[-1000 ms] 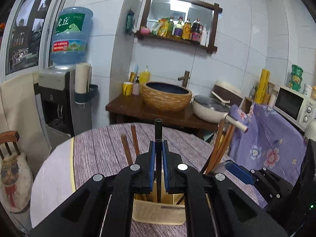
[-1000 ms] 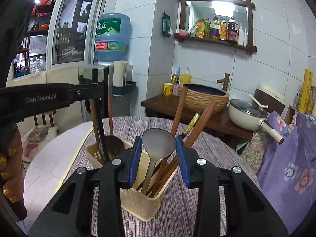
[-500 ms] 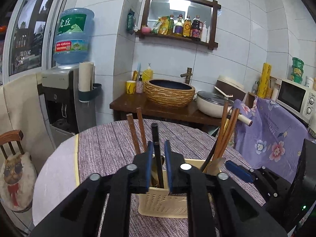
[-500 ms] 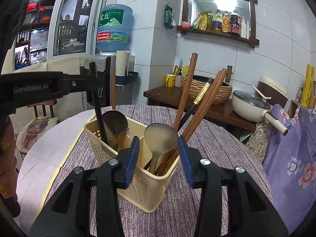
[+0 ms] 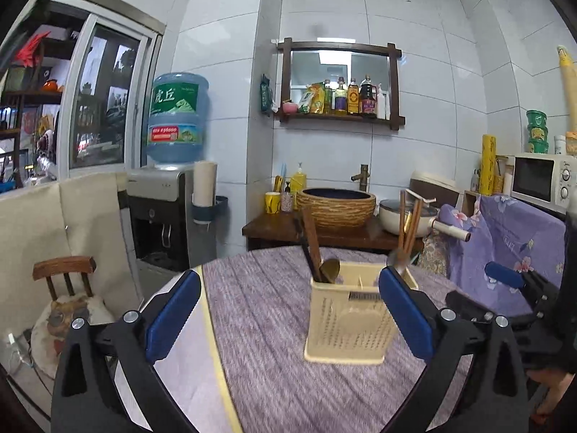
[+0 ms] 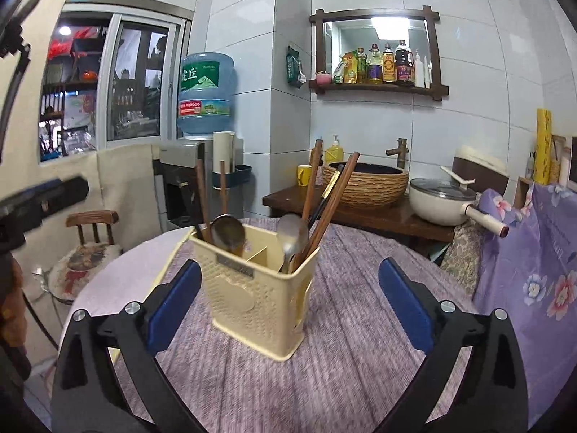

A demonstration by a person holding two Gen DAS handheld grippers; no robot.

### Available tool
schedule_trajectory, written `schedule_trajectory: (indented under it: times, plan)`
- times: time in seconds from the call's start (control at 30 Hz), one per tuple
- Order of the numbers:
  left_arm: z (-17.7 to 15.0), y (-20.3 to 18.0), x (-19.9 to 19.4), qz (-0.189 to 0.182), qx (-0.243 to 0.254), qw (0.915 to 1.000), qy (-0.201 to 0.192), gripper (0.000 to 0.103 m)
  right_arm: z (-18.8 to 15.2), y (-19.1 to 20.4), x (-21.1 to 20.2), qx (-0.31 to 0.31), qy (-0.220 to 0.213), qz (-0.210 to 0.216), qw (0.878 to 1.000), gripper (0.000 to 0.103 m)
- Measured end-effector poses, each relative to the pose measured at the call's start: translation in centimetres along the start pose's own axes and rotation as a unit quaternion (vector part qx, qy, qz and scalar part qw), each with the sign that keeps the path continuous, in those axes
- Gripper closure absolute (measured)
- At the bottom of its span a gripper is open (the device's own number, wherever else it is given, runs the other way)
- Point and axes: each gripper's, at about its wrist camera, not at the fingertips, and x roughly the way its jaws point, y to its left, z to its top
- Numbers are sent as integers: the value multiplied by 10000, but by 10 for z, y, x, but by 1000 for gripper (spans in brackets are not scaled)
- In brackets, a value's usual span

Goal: Organize utensils

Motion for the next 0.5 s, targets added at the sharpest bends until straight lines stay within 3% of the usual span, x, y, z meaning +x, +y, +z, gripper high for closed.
schedule_trajectory:
  times: [0.17, 0.5]
  plan:
    - [-32, 11, -24, 27, -269, 9994, 234, 5, -26, 15, -35, 31, -76, 186, 9998, 6]
    - [-82, 27, -77, 366, -401, 9981, 304, 5, -81, 38, -85, -30, -41, 440, 9990, 6]
